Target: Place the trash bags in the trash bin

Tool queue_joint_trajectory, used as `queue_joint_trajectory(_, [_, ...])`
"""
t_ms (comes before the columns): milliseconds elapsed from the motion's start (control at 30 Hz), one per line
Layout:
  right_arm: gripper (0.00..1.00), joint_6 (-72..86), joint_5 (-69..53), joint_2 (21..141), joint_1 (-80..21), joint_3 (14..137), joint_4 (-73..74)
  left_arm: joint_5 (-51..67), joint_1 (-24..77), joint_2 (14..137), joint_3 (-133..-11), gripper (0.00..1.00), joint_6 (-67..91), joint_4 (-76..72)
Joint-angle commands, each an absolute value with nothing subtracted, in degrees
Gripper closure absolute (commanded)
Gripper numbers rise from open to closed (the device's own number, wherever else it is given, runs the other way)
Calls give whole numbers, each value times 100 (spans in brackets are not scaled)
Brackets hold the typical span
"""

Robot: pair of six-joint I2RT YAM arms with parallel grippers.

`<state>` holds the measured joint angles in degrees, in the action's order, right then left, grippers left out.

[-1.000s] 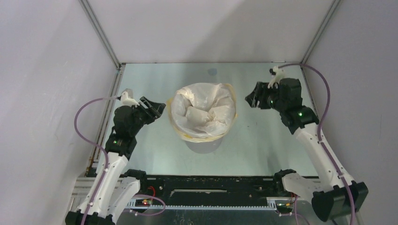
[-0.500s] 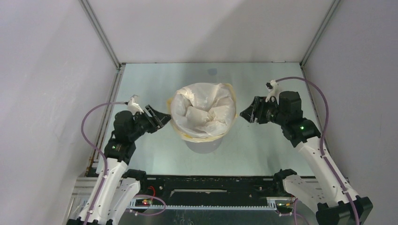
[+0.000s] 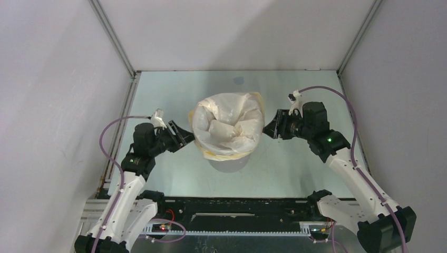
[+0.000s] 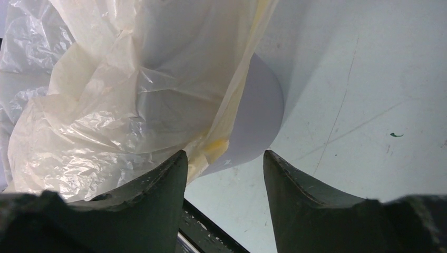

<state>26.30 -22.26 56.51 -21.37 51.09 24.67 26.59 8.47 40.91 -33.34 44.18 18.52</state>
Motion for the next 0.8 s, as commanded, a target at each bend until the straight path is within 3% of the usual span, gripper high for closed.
queue_joint_trajectory(0, [45, 2624, -2119, 5676, -2153, 4938, 2272, 2886, 895, 4142, -3220, 45, 4487, 1690])
queue_joint_trajectory(167, [48, 2650, -2055, 5694, -2138, 4517, 2042, 2710, 905, 4165, -3054, 58, 4325, 1709])
queue_joint_trajectory(433, [51, 2749, -2120, 6112, -2151, 4053, 1468, 2635, 905, 4487, -2714, 63, 4216, 1334])
queue_joint_trajectory(633, [51, 2823, -2052, 6186, -2144, 3731, 1166, 2521, 905, 4513, -2628, 63, 4174, 1315])
queue_joint_trajectory(767, [50, 2743, -1824, 5642, -2137, 3721, 1387, 2543, 906, 4113, -2718, 49, 4244, 1507])
